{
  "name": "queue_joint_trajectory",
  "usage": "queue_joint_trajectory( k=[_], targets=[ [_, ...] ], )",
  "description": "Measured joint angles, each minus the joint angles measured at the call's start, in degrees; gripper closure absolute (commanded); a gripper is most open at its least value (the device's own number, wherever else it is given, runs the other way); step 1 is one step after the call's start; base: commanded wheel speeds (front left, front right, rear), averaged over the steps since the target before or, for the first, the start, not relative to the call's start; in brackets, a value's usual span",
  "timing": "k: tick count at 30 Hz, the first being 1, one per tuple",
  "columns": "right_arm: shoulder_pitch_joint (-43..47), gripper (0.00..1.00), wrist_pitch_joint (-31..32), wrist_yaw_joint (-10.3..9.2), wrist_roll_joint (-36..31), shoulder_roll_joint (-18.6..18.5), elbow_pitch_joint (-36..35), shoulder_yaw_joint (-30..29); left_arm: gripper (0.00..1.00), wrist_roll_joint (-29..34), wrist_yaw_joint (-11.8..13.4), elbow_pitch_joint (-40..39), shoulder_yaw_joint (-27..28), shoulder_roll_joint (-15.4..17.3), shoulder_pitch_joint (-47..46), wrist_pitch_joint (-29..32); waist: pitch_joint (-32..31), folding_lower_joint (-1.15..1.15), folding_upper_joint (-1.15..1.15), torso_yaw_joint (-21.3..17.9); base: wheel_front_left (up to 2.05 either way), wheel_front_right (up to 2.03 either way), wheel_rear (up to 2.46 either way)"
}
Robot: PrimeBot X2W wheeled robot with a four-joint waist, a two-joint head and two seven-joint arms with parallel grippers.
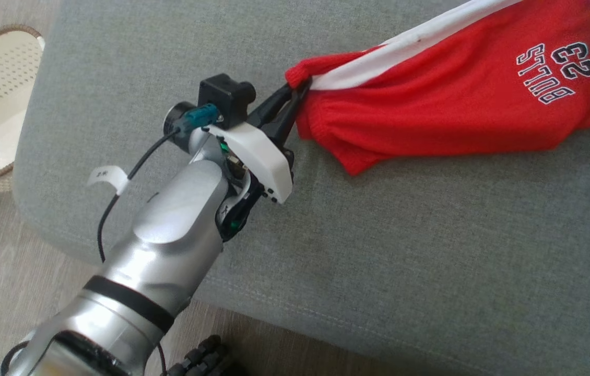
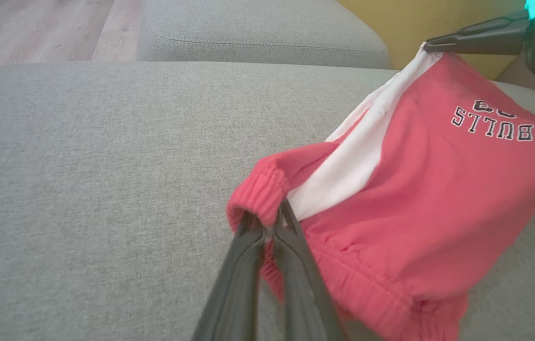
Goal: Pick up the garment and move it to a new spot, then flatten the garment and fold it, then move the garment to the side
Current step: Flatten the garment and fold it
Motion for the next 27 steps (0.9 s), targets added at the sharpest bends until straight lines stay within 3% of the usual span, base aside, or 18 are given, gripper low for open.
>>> queue_joint_trajectory(
  k=[1, 2, 3, 4, 11, 18, 22, 27],
  targets=[
    [-0.01, 1.0, -0.14, 0.0, -0.22, 0.11, 0.23, 0.02, 0.9, 0.35, -0.01, 0.27, 0.27, -0.19, -0.24, 0.0, 0.28, 0.0, 0.0, 0.04, 0.0, 0.0, 0.0],
    [-0.01, 1.0, -0.4, 0.0, -0.58, 0.3, 0.69, 0.08, 0.65, 0.91, -0.02, 1.0, 1.26, -0.56, -0.64, -0.01, 0.7, 0.0, 0.0, 0.03, 0.0, 0.0, 0.0],
    [-0.01, 0.59, -0.64, 0.0, -0.68, 0.44, 1.14, 0.09, 0.02, 0.97, -0.01, 1.37, 1.63, -0.7, -0.73, -0.01, 0.83, 0.0, 0.0, -0.04, 0.0, 0.0, 0.0],
    [-0.01, 0.0, -1.27, 0.0, -0.76, 0.7, 1.74, 0.09, 0.0, 1.38, -0.01, 1.75, 1.92, -0.76, -0.75, -0.02, 0.93, 0.0, 0.0, -0.15, 0.0, 0.0, 0.0],
    [0.02, 0.0, -8.38, 0.0, 2.09, 4.25, 6.86, 0.03, 0.0, 4.13, 1.18, 1.04, 6.34, -1.27, -0.35, -0.18, -0.1, -0.01, 0.0, -1.31, 0.0, 0.0, 0.0],
    [5.04, 0.0, -21.0, 0.0, 2.11, 9.22, 13.97, -4.02, 0.0, 5.94, 3.43, -6.82, 17.18, -1.0, 7.37, -0.19, -4.35, -0.01, 0.0, -3.45, 0.0, 0.0, 0.0],
    [10.39, 0.0, -27.21, 0.0, 2.04, 12.98, 17.73, -8.31, 0.0, 7.88, 4.13, -12.8, 24.08, -0.77, 14.22, -0.19, -7.67, -0.01, 0.0, -5.4, 0.0, 0.0, 0.0],
    [14.88, 0.0, -28.74, 0.0, -0.34, 15.96, 17.52, -18.0, 0.0, 13.36, 4.08, -19.78, 29.32, -0.2, 21.42, -0.25, -11.26, -0.01, 0.0, -8.96, 0.0, 0.0, 0.0]
  ],
)
